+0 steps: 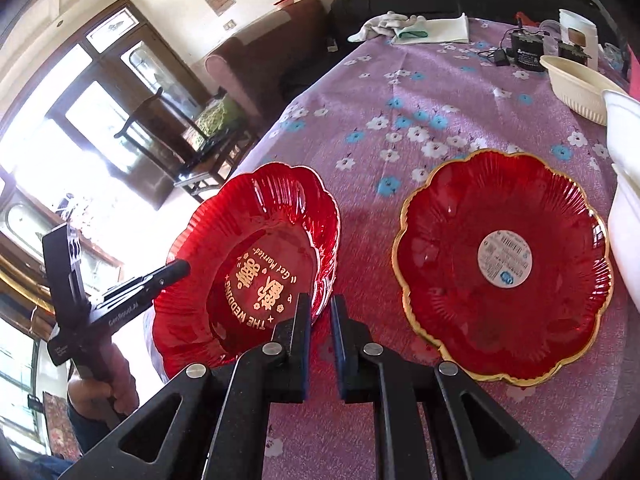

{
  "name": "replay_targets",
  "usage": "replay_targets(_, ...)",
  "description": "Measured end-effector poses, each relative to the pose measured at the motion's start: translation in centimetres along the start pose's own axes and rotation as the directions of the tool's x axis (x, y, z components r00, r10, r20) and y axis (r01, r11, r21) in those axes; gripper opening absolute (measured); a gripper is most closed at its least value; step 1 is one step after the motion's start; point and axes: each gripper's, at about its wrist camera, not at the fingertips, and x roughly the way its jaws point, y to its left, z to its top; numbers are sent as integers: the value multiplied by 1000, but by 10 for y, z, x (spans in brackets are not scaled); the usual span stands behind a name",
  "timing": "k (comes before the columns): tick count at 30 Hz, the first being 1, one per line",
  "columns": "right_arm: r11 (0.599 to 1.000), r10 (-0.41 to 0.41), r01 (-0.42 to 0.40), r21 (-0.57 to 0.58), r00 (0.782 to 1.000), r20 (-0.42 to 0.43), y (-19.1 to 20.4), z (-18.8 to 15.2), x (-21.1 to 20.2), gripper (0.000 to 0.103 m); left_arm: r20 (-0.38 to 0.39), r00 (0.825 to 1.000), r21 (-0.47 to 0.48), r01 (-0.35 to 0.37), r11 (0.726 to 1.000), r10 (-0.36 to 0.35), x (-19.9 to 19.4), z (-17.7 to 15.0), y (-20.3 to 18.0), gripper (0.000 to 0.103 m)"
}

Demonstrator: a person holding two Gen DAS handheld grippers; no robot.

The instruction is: Organize plates and bowls

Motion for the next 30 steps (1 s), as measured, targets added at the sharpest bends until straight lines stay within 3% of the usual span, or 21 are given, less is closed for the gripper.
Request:
replay_targets(1, 1000, -2, 2, -2, 1000, 1, 0, -1, 0, 13, 3, 1000, -7, -10, 1000, 10, -2, 0, 1, 18)
replay_targets(4, 1000, 10, -10, 0, 1000, 9, -2, -4, -10, 14, 43, 999, -7, -26, 1000, 26, -16, -1, 5, 56)
replay_targets(9, 997, -39, 31, 75, 994, 99, -39, -3, -43, 14, 102, 994, -15, -43, 999, 44, -39, 4, 7, 58)
replay_targets(11, 989, -84, 69, 133, 990, 112, -63, -2, -51, 14, 119, 993, -1, -14, 1000, 14, -48, 11, -2, 58)
replay_targets(15, 974, -97, 62, 216, 983, 156, -95, -7, -71, 13, 136, 990, 100, 33, 994, -47, -56, 23, -48, 58)
replay_targets(20, 951, -105, 35, 308, 971, 213, -125, -24, -98, 13, 70, 986, 231, 129, 964, -149, -36, 33, -126, 58)
replay_targets(23, 935, -113, 31, 353, 970, 214, -139, -36, -104, 13, 13, 987, 299, 148, 943, -160, -16, 38, -171, 58)
replay_targets(30, 927, -145, 65, 370, 970, 193, -150, -47, -104, 13, -72, 994, 333, 98, 938, -78, 44, 65, -222, 58)
